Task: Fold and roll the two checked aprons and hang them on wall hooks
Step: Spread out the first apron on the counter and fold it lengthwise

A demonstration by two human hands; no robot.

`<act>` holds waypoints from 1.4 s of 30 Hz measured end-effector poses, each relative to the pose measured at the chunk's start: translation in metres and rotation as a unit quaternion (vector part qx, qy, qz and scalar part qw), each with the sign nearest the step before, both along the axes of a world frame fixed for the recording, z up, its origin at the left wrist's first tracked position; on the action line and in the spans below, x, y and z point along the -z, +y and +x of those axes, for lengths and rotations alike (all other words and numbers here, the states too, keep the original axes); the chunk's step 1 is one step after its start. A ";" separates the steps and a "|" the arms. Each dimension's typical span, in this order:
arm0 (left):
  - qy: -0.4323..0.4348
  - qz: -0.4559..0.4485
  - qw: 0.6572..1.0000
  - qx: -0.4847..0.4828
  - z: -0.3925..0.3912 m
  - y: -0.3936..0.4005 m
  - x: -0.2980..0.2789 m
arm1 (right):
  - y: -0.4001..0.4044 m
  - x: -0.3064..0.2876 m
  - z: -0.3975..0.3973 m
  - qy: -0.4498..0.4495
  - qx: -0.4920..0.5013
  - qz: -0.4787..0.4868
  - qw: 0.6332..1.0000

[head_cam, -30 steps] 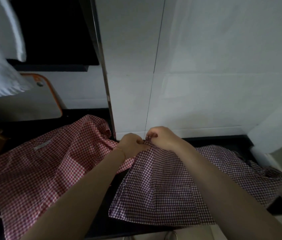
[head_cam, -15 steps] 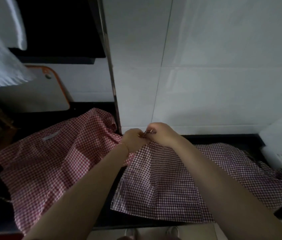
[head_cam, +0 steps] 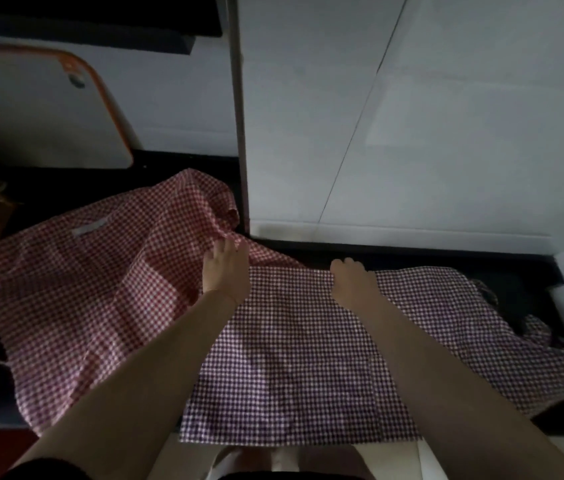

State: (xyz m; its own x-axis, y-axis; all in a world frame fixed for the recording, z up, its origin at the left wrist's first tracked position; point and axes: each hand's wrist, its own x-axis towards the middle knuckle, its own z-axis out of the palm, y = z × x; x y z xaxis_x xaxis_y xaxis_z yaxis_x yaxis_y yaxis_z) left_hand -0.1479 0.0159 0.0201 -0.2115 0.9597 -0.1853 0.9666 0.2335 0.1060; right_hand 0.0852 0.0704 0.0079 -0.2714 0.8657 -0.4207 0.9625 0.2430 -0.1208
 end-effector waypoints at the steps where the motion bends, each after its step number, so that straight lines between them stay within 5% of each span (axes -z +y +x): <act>1: -0.021 -0.006 0.999 0.044 0.009 0.001 0.007 | 0.001 0.005 0.010 -0.001 0.011 0.005 1.000; 4: -0.098 -0.083 0.986 0.109 0.036 0.004 0.028 | 0.009 0.018 0.039 -0.010 0.038 0.021 0.999; 9: -0.049 -0.200 0.970 0.133 0.059 0.004 0.053 | 0.024 0.036 0.073 -0.097 0.037 -0.034 0.994; 16: -0.039 -0.269 0.960 0.067 0.081 0.027 0.063 | 0.050 0.019 0.104 -0.125 -0.035 0.068 0.989; 21: -0.048 -0.289 0.954 -0.053 0.116 0.034 0.046 | 0.065 -0.007 0.162 -0.261 -0.042 0.008 0.964; 24: 0.002 -0.280 0.956 -0.093 0.143 0.040 0.035 | 0.071 -0.024 0.189 -0.208 -0.045 0.015 0.977; 27: -0.038 -0.112 0.993 0.023 0.187 0.047 0.027 | 0.071 -0.041 0.195 -0.100 -0.062 -0.011 0.993; 29: -0.111 -0.047 0.983 0.141 0.224 0.050 0.019 | 0.063 -0.054 0.195 -0.055 -0.075 -0.067 0.993; 32: -0.107 -0.025 0.964 0.242 0.264 0.053 0.013 | 0.044 -0.066 0.203 -0.039 -0.119 -0.043 0.991; 36: -0.045 -0.066 0.961 0.263 0.271 0.052 0.003 | 0.033 -0.068 0.225 -0.075 -0.099 0.007 0.992; 42: -0.016 -0.179 0.952 0.247 0.265 0.033 0.005 | 0.036 -0.069 0.242 -0.201 0.075 -0.121 0.969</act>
State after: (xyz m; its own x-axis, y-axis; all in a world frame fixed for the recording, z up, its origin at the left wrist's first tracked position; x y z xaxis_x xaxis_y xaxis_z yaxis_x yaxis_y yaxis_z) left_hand 0.1172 0.0485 0.0148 0.2603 0.8148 -0.5180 0.9655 -0.2215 0.1367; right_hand 0.3277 0.1061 0.0767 0.0776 0.7453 -0.6621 0.9657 0.1088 0.2356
